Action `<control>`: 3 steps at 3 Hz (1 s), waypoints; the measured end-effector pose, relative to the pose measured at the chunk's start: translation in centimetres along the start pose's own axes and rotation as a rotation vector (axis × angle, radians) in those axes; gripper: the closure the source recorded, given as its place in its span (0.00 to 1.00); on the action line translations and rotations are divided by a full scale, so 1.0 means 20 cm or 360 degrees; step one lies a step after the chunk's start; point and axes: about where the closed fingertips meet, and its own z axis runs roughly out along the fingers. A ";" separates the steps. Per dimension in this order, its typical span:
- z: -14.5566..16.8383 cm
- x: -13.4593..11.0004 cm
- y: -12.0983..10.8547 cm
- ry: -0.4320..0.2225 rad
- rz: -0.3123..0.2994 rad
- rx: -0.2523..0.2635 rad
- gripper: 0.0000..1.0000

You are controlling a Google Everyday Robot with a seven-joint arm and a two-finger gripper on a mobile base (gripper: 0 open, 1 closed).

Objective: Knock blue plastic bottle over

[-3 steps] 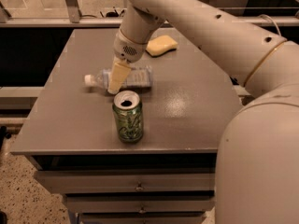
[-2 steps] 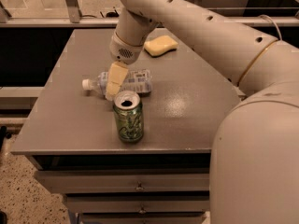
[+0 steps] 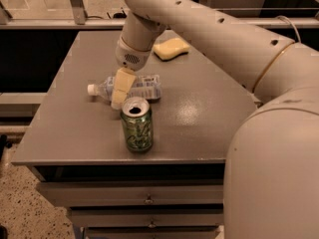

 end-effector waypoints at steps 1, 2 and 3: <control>-0.20 0.13 -0.01 -0.0197 0.0095 0.0122 0.00; -0.43 0.33 -0.04 -0.0453 0.0206 0.0295 0.00; -0.63 0.50 -0.04 -0.0697 0.0301 0.0471 0.00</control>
Offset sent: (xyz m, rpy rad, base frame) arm 0.0071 -0.1971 0.0912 0.4769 -0.2392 -0.3536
